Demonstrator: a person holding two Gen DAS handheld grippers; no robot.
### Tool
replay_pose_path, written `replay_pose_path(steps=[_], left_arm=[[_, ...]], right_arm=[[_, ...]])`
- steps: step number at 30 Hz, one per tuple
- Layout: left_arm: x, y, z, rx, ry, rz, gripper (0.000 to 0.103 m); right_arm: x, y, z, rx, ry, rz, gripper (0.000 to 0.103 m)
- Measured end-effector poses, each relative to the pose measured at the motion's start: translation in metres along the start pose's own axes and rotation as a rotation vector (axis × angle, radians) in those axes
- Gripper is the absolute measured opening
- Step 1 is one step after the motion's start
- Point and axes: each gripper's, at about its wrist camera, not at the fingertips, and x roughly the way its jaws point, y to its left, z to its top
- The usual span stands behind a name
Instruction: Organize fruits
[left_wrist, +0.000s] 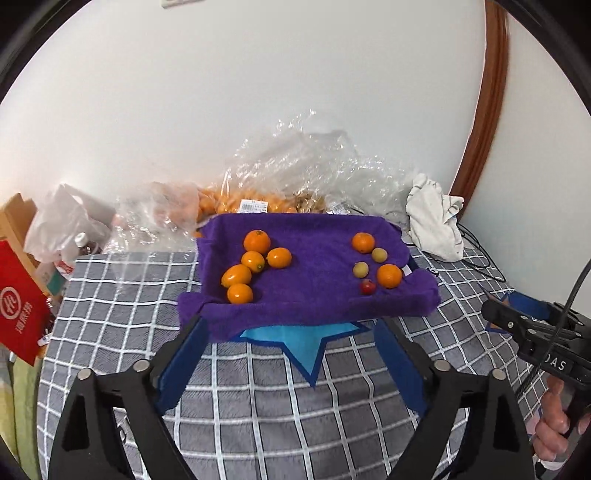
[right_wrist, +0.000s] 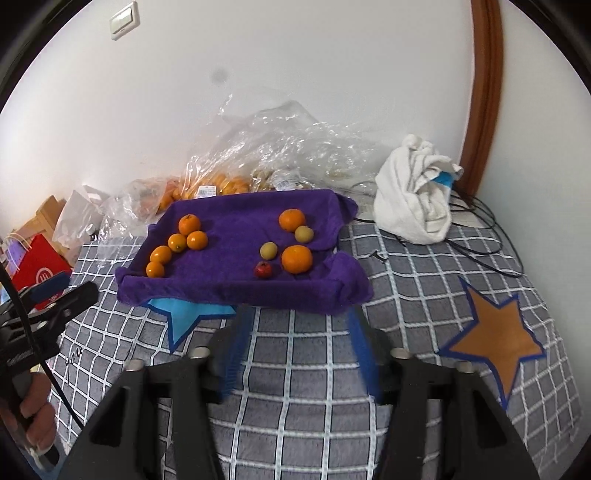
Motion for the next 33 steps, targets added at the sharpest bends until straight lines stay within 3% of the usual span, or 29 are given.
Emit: replay_pose_path(steps=[5, 14, 33], left_arm=[[-0.026, 0.001, -0.008, -0.007, -0.033, 0.014, 0.096], [-0.048, 0.0, -0.018, -0.024, -0.059, 0.022, 0.096], [-0.051, -0.001, -0.019, -0.031, -0.056, 0.015, 0.096]], right_arm=[[-0.029, 0.001, -0.009, -0.01, -0.065, -0.009, 0.092], [-0.05, -0.003, -0.019, 0.014, -0.069, 0.01, 0.092], [-0.061, 0.006, -0.025, -0.029, -0.074, -0.005, 0.092]])
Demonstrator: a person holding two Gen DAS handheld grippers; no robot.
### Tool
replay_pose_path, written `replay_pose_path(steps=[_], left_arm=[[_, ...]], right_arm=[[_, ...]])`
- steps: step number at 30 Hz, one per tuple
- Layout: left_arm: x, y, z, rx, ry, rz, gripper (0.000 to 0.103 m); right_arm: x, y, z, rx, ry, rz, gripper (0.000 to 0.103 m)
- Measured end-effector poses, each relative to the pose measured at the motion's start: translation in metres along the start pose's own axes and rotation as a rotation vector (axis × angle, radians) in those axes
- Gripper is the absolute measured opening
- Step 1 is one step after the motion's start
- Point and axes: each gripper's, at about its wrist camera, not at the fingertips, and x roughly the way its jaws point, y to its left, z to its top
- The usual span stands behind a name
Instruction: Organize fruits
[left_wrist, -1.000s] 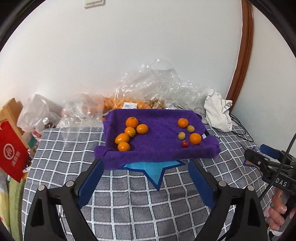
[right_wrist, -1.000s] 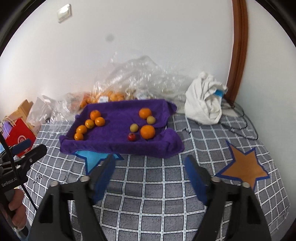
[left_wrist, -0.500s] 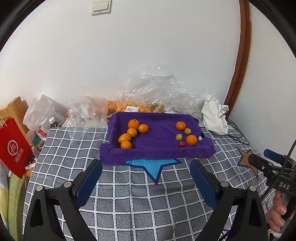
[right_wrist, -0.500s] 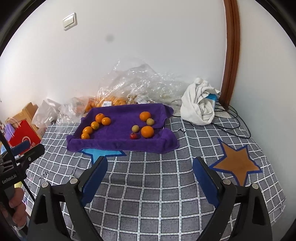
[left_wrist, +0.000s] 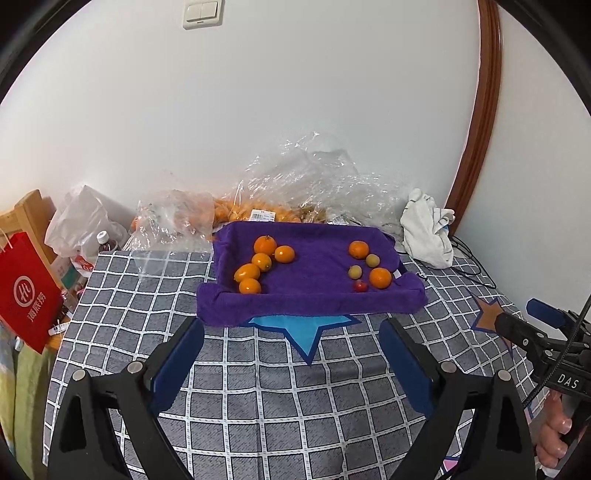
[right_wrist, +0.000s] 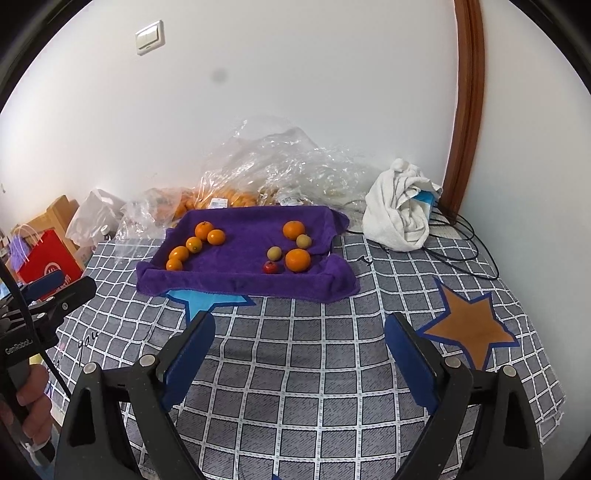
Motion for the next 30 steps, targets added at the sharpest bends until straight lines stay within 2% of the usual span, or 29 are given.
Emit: replay_pose_path(steps=[30], left_arm=[[-0.0017, -0.0011, 0.0004, 0.001, -0.001, -0.006, 0.096]], right_arm=[[-0.0051, 0.0044, -0.001, 0.008, -0.001, 0.01, 0.092]])
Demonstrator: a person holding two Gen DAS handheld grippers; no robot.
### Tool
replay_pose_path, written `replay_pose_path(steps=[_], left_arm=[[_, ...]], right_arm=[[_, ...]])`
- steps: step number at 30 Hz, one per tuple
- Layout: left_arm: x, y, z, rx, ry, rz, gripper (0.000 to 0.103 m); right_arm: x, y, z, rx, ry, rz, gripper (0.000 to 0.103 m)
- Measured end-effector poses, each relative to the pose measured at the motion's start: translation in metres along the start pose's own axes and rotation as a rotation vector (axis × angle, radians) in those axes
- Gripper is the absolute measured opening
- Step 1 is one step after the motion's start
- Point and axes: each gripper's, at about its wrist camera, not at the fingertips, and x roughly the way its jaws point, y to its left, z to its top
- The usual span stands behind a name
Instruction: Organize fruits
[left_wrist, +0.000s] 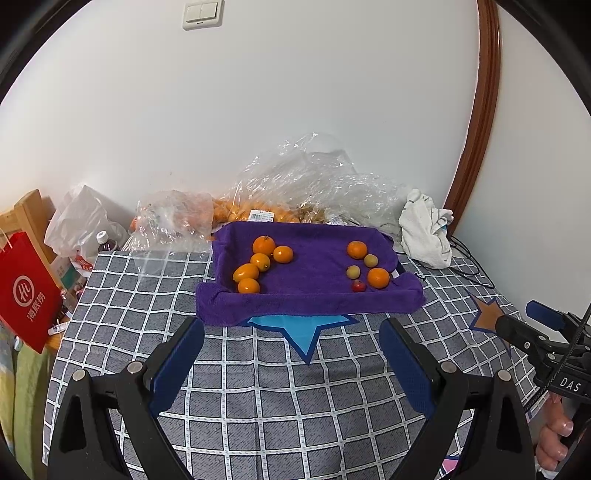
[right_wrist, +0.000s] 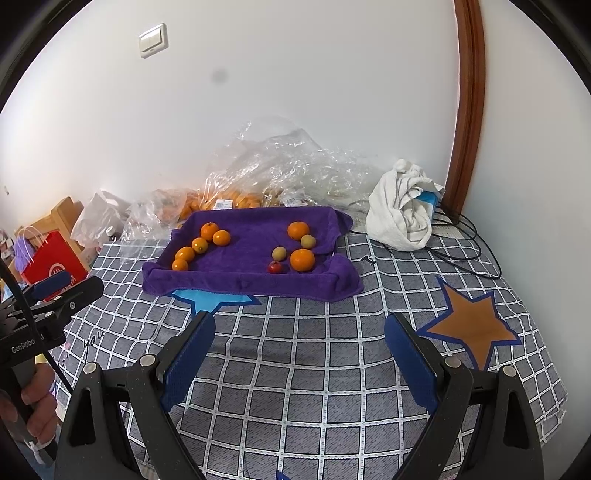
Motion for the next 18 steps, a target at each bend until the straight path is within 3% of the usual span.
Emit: replay_pose_path(steps=[18], left_arm=[[-0.0022, 0.001, 0.0023, 0.004, -0.008, 0.005, 0.096]], right_arm=[[-0.0009, 0.003, 0.0008, -0.007, -0.007, 0.0, 0.092]])
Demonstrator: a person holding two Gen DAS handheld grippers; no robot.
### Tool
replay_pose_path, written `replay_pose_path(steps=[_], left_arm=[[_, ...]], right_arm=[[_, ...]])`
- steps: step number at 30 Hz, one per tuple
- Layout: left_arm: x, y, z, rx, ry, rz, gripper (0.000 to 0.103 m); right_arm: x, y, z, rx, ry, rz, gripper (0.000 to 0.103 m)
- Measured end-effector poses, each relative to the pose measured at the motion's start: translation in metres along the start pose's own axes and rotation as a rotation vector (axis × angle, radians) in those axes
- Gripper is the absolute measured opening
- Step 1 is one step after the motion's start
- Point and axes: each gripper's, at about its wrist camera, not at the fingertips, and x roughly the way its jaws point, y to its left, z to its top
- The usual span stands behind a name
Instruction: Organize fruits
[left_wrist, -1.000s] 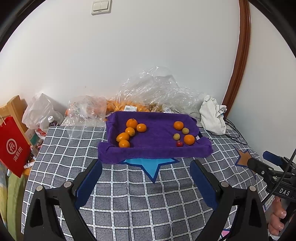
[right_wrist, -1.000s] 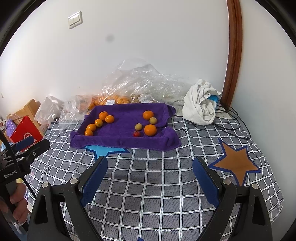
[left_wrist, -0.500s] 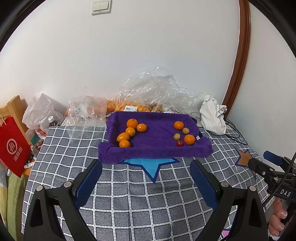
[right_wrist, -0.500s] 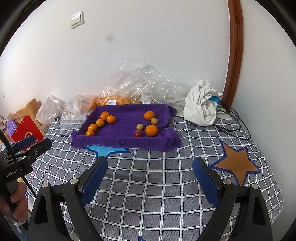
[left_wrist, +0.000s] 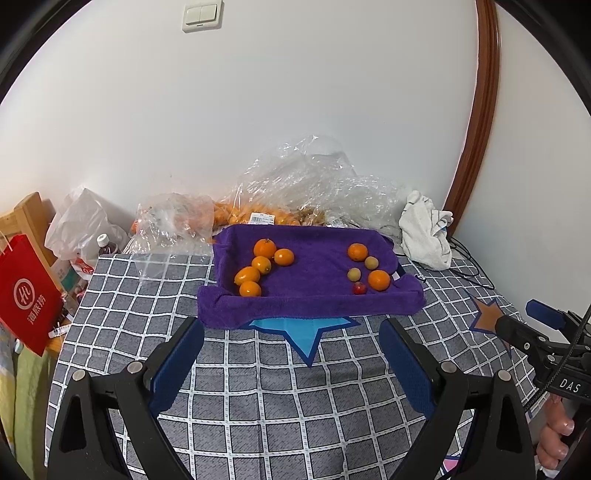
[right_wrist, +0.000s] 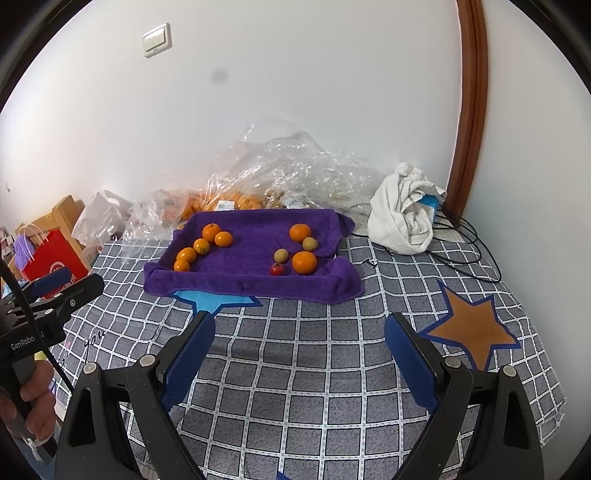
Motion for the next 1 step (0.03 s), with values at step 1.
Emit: replay_pose_path(steps=[1], left_arm=[[0.0002, 0.0, 0.0, 0.006, -0.003, 0.001, 0.096]], right_arm=[[0.0005, 0.0006, 0.0002, -0.002, 0.001, 0.0, 0.092]])
